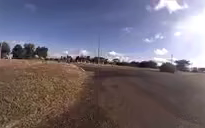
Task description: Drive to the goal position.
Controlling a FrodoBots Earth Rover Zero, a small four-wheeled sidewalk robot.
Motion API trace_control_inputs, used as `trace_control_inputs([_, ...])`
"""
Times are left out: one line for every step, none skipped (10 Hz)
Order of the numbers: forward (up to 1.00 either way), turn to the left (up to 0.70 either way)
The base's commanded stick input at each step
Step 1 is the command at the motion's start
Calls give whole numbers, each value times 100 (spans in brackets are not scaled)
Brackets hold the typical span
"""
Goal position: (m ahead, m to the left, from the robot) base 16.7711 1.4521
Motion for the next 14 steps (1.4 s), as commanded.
trace_control_inputs([45, 0])
trace_control_inputs([45, 0])
trace_control_inputs([45, 0])
trace_control_inputs([45, 0])
trace_control_inputs([45, 0])
trace_control_inputs([45, 0])
trace_control_inputs([45, 0])
trace_control_inputs([45, 0])
trace_control_inputs([45, 0])
trace_control_inputs([45, 0])
trace_control_inputs([45, 0])
trace_control_inputs([45, 0])
trace_control_inputs([45, 0])
trace_control_inputs([45, 0])
